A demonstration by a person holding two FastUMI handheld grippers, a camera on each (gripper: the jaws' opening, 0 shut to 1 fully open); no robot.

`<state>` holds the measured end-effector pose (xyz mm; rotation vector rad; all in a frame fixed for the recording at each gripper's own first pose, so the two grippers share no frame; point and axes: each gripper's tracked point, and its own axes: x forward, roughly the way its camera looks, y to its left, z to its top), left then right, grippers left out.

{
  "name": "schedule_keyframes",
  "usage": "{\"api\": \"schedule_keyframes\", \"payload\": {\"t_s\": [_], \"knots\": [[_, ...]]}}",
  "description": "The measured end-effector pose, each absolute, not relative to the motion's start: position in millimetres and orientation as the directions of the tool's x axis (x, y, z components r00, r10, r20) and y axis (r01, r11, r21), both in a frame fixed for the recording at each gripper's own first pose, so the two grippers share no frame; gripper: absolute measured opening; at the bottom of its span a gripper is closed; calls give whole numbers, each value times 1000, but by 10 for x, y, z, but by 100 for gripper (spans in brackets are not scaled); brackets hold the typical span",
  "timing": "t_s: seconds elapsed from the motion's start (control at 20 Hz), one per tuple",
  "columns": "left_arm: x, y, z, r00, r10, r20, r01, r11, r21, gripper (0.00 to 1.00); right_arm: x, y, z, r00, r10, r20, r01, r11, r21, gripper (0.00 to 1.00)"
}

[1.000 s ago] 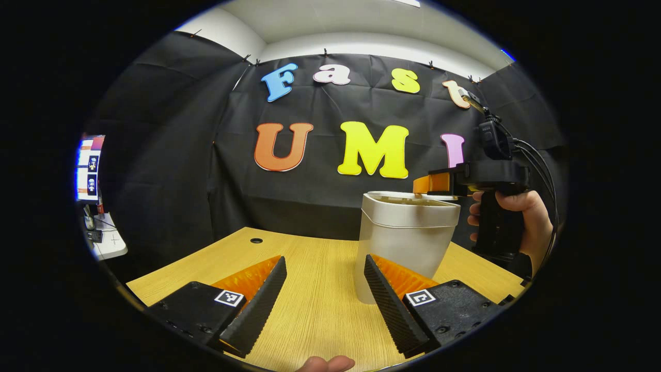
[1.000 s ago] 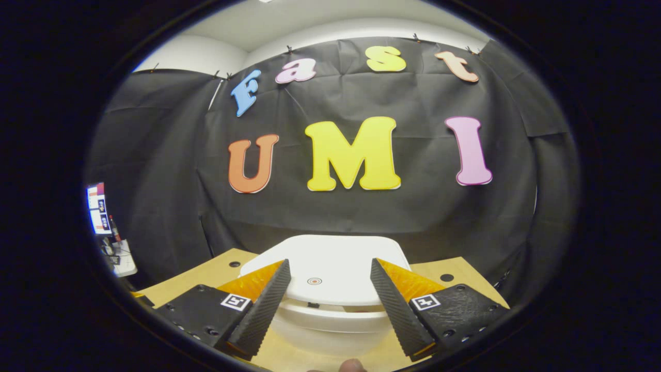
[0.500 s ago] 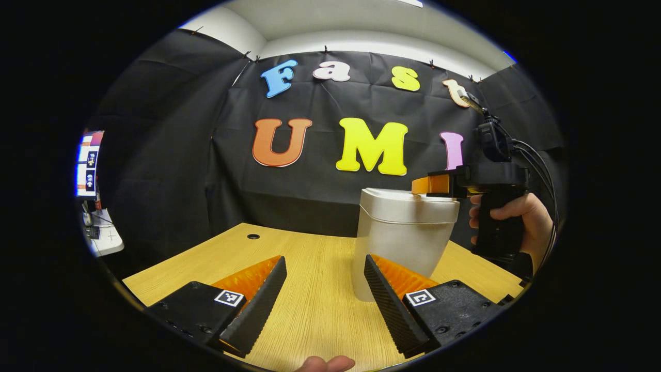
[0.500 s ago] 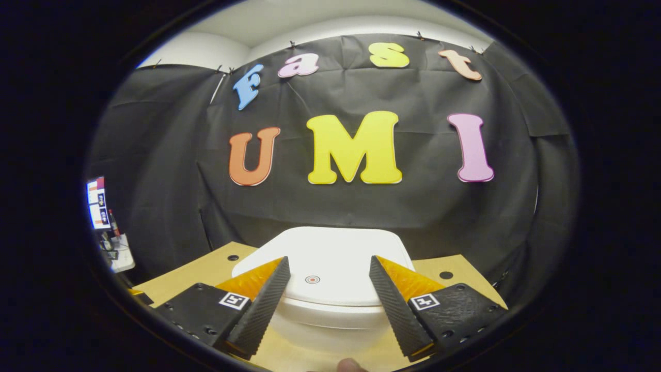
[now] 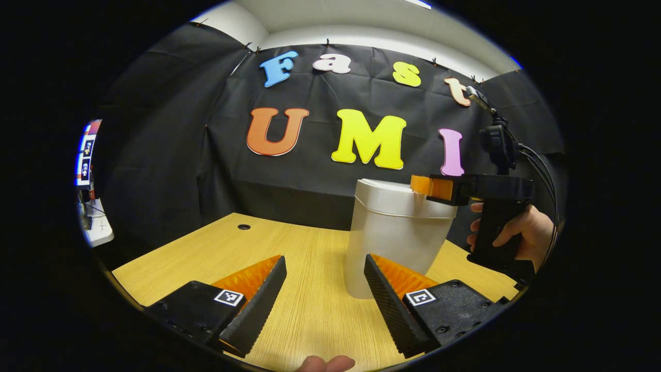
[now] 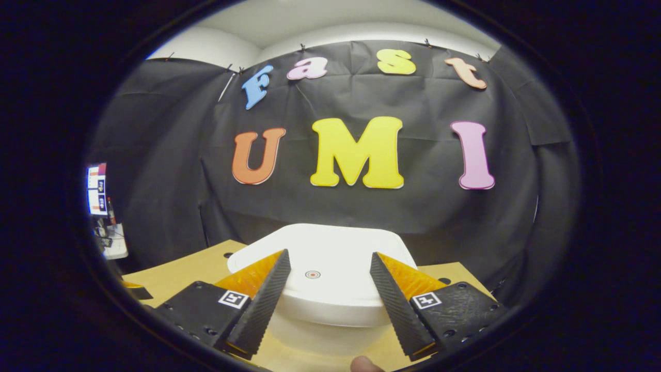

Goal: Press the lid of the desktop garbage bin to open it, pick up the crumpled paper on the desktop and throw it into the bin, then pick up the pop can on the desktop and drop it into the bin, and finally close the garbage bin lid.

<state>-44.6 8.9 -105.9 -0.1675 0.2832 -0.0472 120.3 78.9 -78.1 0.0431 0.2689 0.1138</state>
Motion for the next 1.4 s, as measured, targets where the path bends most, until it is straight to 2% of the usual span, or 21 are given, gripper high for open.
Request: {"api": "schedule_keyframes", "payload": {"t_s": [0.55, 0.8, 1.1, 1.4], "knots": [[-332, 129, -775, 976, -1, -220, -19, 996, -88, 98, 1048, 708, -608, 986, 79, -148, -68, 995, 79, 95], [-242, 29, -594, 987, 21, -162, -30, 998, -52, 98, 567, 535, -759, 995, 40, -94, -33, 996, 79, 95], [-244, -142, -513, 993, 20, -114, -24, 999, -31, 98, 71, 171, -949, 996, -37, -85, 45, 995, 87, 96], [-354, -282, -654, 993, 12, -114, -15, 1000, -26, 97, -224, 84, -970, 999, -44, -29, 44, 999, 23, 95]]}}
